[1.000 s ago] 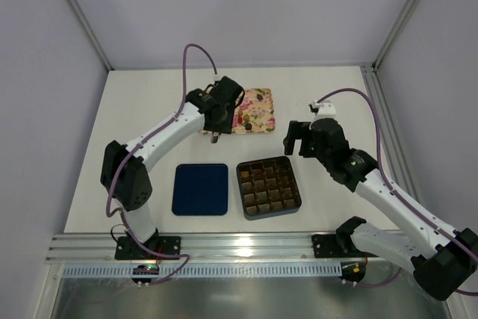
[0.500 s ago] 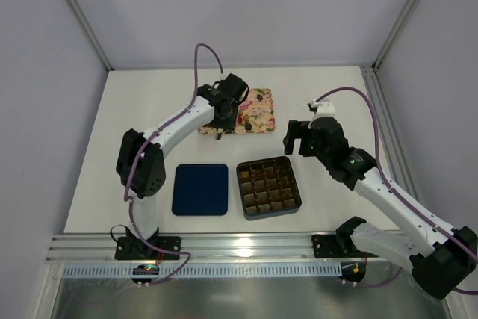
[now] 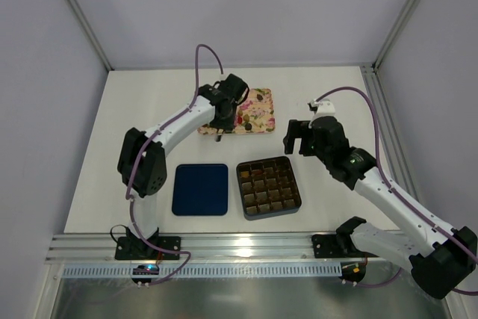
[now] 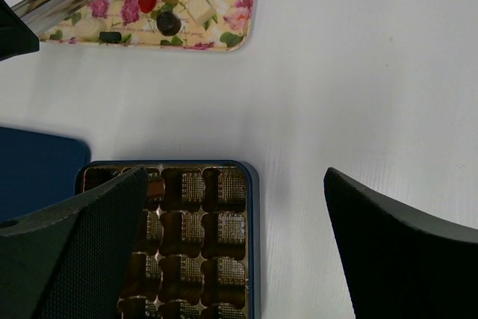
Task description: Pack the chocolate
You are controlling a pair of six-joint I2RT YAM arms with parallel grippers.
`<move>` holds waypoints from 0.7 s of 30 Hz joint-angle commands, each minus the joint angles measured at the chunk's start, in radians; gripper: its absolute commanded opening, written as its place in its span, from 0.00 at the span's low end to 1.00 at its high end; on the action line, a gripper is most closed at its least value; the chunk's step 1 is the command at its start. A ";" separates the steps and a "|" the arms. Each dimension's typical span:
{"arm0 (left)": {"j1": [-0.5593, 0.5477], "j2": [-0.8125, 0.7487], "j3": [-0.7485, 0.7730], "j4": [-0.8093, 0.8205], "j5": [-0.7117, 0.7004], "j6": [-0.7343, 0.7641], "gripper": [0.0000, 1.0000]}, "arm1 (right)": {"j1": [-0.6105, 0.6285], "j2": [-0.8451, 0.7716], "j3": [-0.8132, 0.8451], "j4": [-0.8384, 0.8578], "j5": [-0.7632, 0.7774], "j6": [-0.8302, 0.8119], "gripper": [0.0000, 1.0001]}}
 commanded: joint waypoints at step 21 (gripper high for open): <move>0.003 -0.170 0.067 -0.060 0.122 0.004 0.27 | -0.047 0.018 0.030 0.057 -0.003 -0.021 1.00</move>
